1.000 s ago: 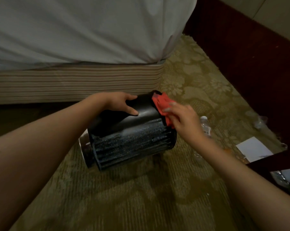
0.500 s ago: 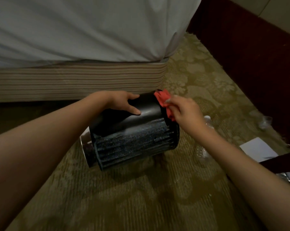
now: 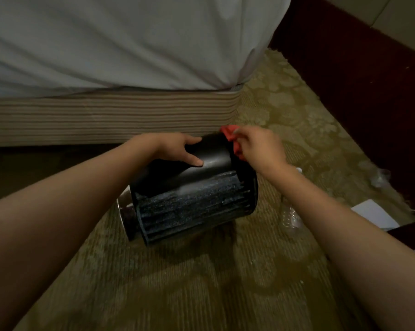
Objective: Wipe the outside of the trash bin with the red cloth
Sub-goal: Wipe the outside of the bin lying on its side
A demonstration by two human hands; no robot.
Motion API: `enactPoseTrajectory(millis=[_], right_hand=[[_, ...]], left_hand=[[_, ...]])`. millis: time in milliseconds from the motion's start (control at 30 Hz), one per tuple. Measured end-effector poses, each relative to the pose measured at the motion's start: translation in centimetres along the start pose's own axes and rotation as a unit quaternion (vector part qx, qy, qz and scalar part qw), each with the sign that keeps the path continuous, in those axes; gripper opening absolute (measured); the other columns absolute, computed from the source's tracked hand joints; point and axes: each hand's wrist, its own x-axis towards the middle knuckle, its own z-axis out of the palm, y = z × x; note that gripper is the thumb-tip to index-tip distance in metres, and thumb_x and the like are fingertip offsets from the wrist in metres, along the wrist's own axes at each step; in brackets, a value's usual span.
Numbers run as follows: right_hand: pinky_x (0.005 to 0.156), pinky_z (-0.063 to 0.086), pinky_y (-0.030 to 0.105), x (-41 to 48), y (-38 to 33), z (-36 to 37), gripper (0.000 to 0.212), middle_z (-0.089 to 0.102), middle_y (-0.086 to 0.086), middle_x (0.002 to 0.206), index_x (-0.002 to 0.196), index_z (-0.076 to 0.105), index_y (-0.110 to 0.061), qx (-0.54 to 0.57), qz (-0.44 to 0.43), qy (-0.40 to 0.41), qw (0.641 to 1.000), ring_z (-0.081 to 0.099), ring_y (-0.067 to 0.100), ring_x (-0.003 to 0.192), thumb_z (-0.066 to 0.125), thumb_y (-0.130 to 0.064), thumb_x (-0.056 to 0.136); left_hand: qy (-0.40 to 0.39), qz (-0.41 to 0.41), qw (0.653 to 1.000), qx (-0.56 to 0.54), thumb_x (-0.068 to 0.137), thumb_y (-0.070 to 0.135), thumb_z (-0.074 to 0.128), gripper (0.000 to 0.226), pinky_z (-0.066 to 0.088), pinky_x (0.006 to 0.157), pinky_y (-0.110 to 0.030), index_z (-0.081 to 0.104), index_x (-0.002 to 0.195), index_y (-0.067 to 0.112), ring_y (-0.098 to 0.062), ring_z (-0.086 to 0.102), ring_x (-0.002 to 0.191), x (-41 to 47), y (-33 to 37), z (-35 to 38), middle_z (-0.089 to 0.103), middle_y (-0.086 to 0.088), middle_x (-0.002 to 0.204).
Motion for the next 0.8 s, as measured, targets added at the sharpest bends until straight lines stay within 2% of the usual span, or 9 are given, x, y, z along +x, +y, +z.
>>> enactPoseTrajectory(millis=[67, 133, 167, 267, 300, 400, 467, 567, 800], right_hand=[[0.083, 0.047, 0.029, 1.6, 0.9, -1.2, 0.026, 0.068, 0.003, 0.107, 0.112, 0.067, -0.020, 0.116, 0.090, 0.045, 0.988, 0.062, 0.016, 0.093, 0.054, -0.013, 0.089], [0.090, 0.047, 0.031, 1.8, 2.4, -2.7, 0.028, 0.066, 0.002, 0.110, 0.114, 0.065, -0.017, 0.176, 0.124, 0.068, 0.974, 0.061, 0.016, 0.100, 0.055, -0.010, 0.089], [0.090, 0.048, 0.032, 1.4, 2.9, -3.3, 0.029, 0.065, 0.002, 0.110, 0.115, 0.064, -0.016, 0.190, 0.128, 0.053, 0.972, 0.061, 0.017, 0.101, 0.055, -0.008, 0.089], [0.071, 0.046, 0.009, -1.1, 3.9, -3.5, 0.030, 0.063, -0.008, 0.095, 0.117, 0.062, -0.015, 0.206, 0.146, -0.023, 0.967, 0.062, -0.007, 0.082, 0.053, -0.004, 0.091], [0.072, 0.045, 0.007, -2.0, 4.1, -3.1, 0.030, 0.064, -0.008, 0.095, 0.118, 0.062, -0.016, 0.197, 0.146, -0.041, 0.969, 0.061, -0.008, 0.082, 0.053, -0.004, 0.091], [0.096, 0.045, 0.031, -3.8, 3.9, -1.8, 0.031, 0.064, -0.002, 0.112, 0.116, 0.064, -0.021, 0.194, 0.125, -0.079, 0.970, 0.058, 0.013, 0.106, 0.057, -0.008, 0.089], [0.098, 0.042, 0.031, -4.0, 3.5, -0.8, 0.034, 0.062, 0.001, 0.118, 0.119, 0.062, -0.022, 0.177, 0.112, -0.067, 0.976, 0.056, 0.018, 0.109, 0.061, -0.012, 0.086], [0.088, 0.039, 0.025, -3.4, 2.8, -0.2, 0.037, 0.063, 0.000, 0.114, 0.119, 0.061, -0.024, 0.094, 0.107, -0.050, 0.989, 0.057, 0.020, 0.106, 0.065, -0.018, 0.083], [0.069, 0.038, 0.023, -0.5, 1.4, -0.2, 0.024, 0.059, -0.006, 0.089, 0.106, 0.065, -0.024, 0.038, 0.121, -0.070, 0.989, 0.057, 0.017, 0.088, 0.064, -0.019, 0.083]], left_hand=[[0.005, 0.009, 1.000, -0.011, 0.077, 0.051, 0.065, 0.087, 0.014, 0.117, -0.035, 0.019, 0.147, 0.027, -0.018, 0.021, 0.141, 0.0, -0.1, 0.2, 0.021, 0.001, 0.155], [0.007, 0.018, 1.000, -0.013, 0.078, 0.050, 0.065, 0.087, 0.014, 0.117, -0.032, 0.019, 0.148, 0.026, -0.017, 0.020, 0.142, 0.1, -0.2, 0.2, 0.021, 0.001, 0.155], [0.009, 0.019, 1.000, -0.015, 0.078, 0.049, 0.065, 0.086, 0.014, 0.117, -0.031, 0.019, 0.148, 0.025, -0.017, 0.020, 0.141, 0.1, -0.2, 0.2, 0.021, 0.001, 0.155], [0.016, 0.016, 1.000, -0.020, 0.078, 0.048, 0.066, 0.087, 0.015, 0.117, -0.031, 0.020, 0.147, 0.025, -0.017, 0.023, 0.141, 0.0, 0.0, 0.2, 0.023, 0.001, 0.154], [0.017, 0.015, 1.000, -0.019, 0.078, 0.048, 0.066, 0.087, 0.016, 0.117, -0.032, 0.020, 0.147, 0.025, -0.018, 0.023, 0.141, 0.0, 0.1, 0.2, 0.023, 0.000, 0.154], [0.013, 0.013, 1.000, -0.021, 0.078, 0.047, 0.067, 0.086, 0.016, 0.117, -0.032, 0.021, 0.147, 0.025, -0.018, 0.023, 0.141, -0.1, 0.1, 0.2, 0.023, 0.000, 0.154], [0.012, 0.012, 1.000, -0.026, 0.078, 0.047, 0.067, 0.086, 0.016, 0.116, -0.030, 0.021, 0.147, 0.025, -0.019, 0.023, 0.140, -0.1, 0.2, 0.2, 0.023, 0.000, 0.154], [0.011, 0.011, 1.000, -0.025, 0.078, 0.048, 0.066, 0.086, 0.017, 0.116, -0.032, 0.020, 0.147, 0.026, -0.019, 0.024, 0.140, -0.1, 0.2, 0.2, 0.024, 0.000, 0.154], [-0.010, 0.011, 1.000, -0.015, 0.083, 0.047, 0.061, 0.084, 0.013, 0.117, -0.037, 0.012, 0.149, 0.027, -0.020, 0.018, 0.142, -0.1, 0.5, 0.5, 0.017, -0.002, 0.156]])
